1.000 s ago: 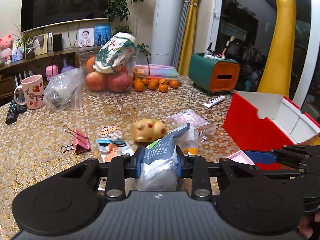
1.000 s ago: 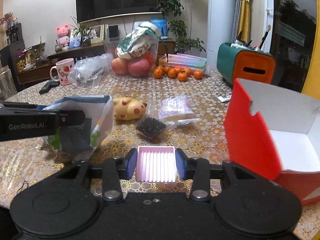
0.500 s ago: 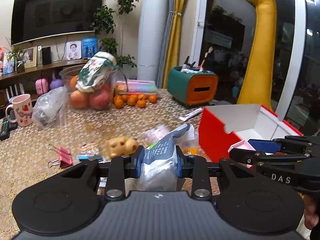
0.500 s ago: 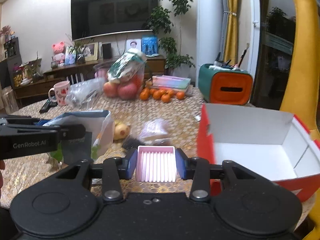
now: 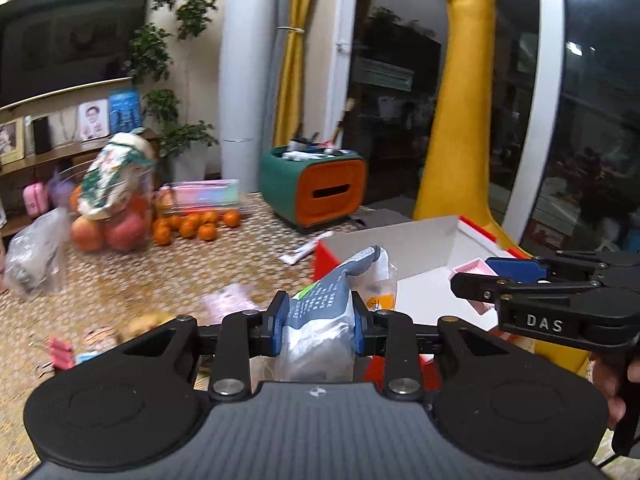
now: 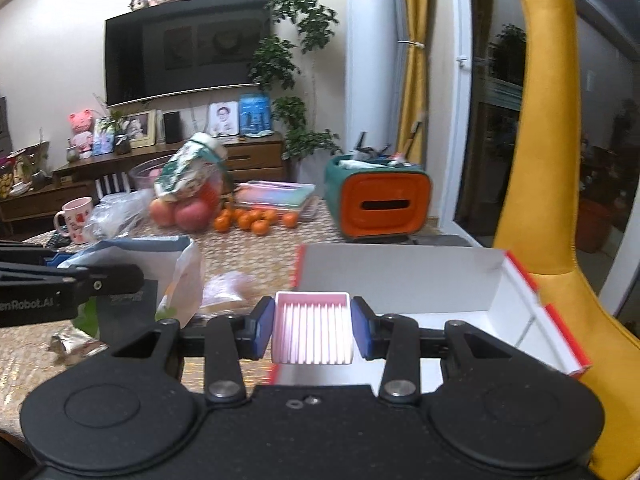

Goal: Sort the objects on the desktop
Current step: 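Carry the white bag and pink comb with both tools into the red box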

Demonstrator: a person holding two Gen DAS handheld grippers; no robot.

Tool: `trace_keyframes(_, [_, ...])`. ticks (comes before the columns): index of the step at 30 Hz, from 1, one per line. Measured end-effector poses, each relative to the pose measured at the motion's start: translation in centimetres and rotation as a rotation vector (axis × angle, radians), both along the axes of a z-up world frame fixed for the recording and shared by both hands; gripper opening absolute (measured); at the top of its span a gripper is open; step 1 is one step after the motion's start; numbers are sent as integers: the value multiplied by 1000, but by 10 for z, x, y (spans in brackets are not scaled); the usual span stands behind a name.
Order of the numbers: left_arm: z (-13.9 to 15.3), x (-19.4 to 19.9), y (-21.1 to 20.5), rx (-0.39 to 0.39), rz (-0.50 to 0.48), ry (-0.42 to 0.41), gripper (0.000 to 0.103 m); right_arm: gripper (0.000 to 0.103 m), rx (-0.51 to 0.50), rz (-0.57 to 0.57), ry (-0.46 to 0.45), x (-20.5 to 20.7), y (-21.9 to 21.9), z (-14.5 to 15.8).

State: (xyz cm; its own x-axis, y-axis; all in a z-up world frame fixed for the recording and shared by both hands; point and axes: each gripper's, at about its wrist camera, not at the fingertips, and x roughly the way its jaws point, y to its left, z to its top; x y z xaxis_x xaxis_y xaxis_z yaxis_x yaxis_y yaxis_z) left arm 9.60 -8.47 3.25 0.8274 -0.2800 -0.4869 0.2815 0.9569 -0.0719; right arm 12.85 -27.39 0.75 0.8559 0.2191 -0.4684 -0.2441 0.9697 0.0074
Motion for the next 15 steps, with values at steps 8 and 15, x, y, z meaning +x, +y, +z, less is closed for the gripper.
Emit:
trace_keyframes(8, [-3, 26, -53, 32, -83, 13, 30, 40, -23, -55, 8, 18, -37, -7])
trace_keyframes(15, [-7, 51, -95, 67, -148, 24, 30, 40, -36, -107, 36, 42, -67, -17])
